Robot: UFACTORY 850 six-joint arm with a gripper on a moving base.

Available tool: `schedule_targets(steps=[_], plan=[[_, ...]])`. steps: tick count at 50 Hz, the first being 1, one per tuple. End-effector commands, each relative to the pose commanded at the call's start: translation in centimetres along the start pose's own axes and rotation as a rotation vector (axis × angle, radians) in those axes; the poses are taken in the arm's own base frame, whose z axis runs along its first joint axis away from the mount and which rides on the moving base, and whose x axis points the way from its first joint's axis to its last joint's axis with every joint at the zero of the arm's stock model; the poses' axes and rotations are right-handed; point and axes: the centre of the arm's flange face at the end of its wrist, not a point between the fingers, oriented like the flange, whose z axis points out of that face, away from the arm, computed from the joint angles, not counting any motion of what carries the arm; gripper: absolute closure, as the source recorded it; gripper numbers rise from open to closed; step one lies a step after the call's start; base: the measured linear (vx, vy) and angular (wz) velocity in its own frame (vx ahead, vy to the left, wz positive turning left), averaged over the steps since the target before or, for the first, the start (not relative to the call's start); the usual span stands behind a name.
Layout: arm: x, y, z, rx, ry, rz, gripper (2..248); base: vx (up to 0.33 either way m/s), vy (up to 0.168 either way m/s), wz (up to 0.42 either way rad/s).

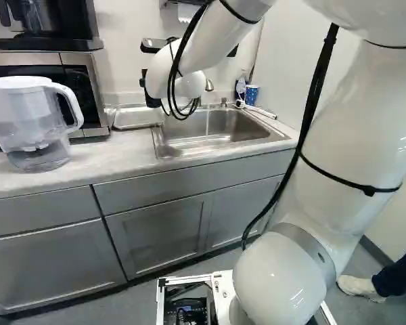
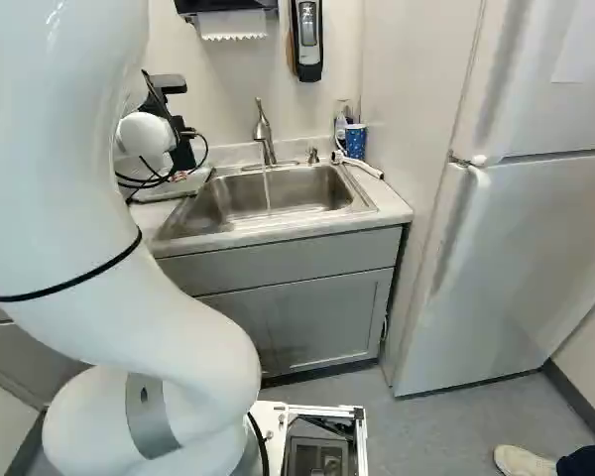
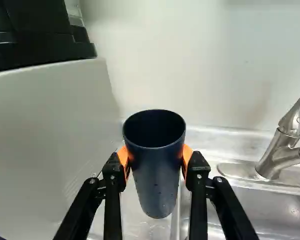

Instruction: Rinse the cup and place it in the tray

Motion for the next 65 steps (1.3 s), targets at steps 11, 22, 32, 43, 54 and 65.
schedule_targets(steps=[11,22,32,43,54,65], plan=[[-0.7,0.0,0.7,0.002,0.023,0.0,129,0.0,0.0,0.0],[-1.4,-0.1,2.3,0.005,0.033,0.0,129,0.0,0.0,0.0],[-2.1,-0.5,4.2,0.011,0.038,-0.001,129,0.0,0.0,0.0],[-3.0,-1.1,6.3,0.023,0.044,-0.003,129,0.0,0.0,0.0],[-4.0,-1.9,8.0,0.036,0.037,-0.005,129,0.0,0.0,0.0],[-5.2,-2.3,8.6,0.042,0.017,-0.006,129,0.0,0.0,0.0]])
